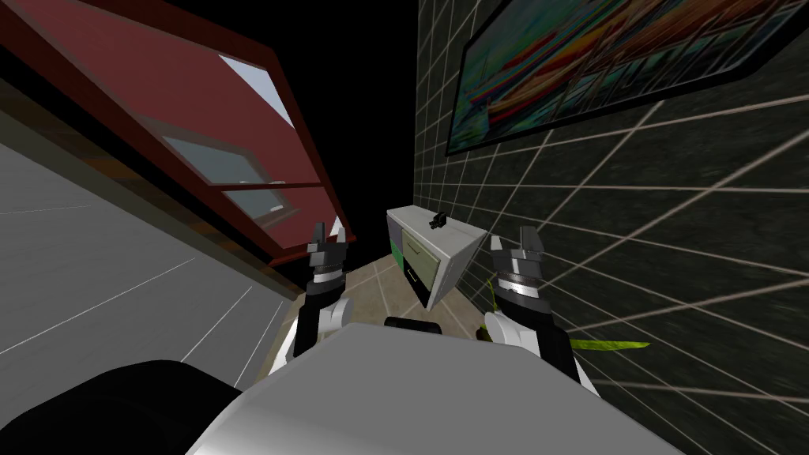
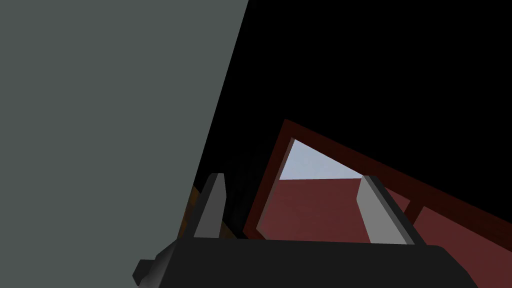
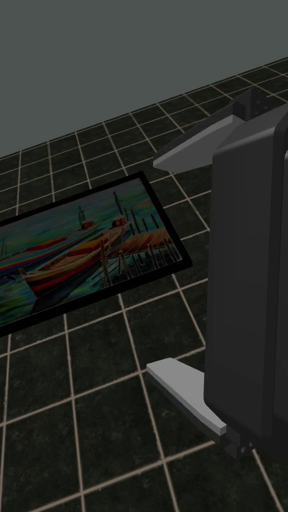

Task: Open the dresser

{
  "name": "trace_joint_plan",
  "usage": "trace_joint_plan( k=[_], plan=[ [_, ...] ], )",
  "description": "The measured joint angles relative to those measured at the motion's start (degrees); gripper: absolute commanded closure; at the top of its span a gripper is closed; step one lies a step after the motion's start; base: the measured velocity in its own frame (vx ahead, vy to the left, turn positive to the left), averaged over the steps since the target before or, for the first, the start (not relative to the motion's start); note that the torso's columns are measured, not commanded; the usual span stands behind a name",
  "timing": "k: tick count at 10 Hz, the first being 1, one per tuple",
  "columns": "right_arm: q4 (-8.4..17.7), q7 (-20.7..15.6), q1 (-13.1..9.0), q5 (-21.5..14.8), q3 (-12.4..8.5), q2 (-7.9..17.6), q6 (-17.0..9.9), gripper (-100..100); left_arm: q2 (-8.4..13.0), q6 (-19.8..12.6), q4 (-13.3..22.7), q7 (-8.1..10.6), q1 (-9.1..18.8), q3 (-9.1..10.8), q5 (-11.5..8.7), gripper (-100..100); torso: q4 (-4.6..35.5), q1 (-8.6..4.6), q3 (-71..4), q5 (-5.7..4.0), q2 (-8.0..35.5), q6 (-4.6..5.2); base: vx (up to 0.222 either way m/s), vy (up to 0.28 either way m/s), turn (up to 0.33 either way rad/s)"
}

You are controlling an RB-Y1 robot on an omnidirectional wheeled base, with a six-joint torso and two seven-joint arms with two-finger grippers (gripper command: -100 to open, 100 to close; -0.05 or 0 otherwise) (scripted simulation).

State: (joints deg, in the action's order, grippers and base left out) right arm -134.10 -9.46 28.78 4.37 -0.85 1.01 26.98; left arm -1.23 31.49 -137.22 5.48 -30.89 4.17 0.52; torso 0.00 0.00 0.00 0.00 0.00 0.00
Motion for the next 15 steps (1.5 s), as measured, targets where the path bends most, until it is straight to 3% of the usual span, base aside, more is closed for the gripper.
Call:
trace_joint_plan(
  k=[2, 9, 10, 12, 15],
  plan=[
    [0.0, 0.0, 0.0, 0.0, 0.0, 0.0, 0.0, 0, 0.0, 0.0, 0.0, 0.00, 0.0, 0.00, 0.0, 0, 6.0, 0.00, -12.0, 0.00, 6.0, 0.00, 0.000, 0.000, 0.000],
    [0.0, 0.0, 0.0, 0.0, 0.0, 0.0, 0.0, 0, 0.0, 0.0, 0.0, 0.00, 0.0, 0.00, 0.0, 0, 35.4, 0.00, -70.7, 0.00, 35.4, 0.00, 0.000, 0.000, 0.000],
    [0.0, 0.0, 0.0, 0.0, 0.0, 0.0, 0.0, -100, 0.0, 0.0, 0.0, 0.00, 0.0, 0.00, 0.0, 0, 39.6, 0.00, -79.2, 0.00, 39.6, 0.00, 0.059, 0.014, -0.178],
    [1.0, -1.6, -0.7, -0.5, 0.1, 2.5, 0.9, -100, 0.0, 0.0, 0.0, 0.00, 0.0, 0.00, 0.0, 0, 42.0, 0.04, -84.4, 0.01, 41.8, 0.01, 0.128, 0.022, -0.260],
    [3.7, -5.4, -2.6, -1.7, 0.4, 5.2, 3.2, -100, 0.0, 0.0, 0.0, 0.00, 0.0, 0.00, 0.0, 0, 42.3, 0.06, -84.6, 0.01, 42.2, 0.00, 0.157, 0.050, -0.279]
  ],
)
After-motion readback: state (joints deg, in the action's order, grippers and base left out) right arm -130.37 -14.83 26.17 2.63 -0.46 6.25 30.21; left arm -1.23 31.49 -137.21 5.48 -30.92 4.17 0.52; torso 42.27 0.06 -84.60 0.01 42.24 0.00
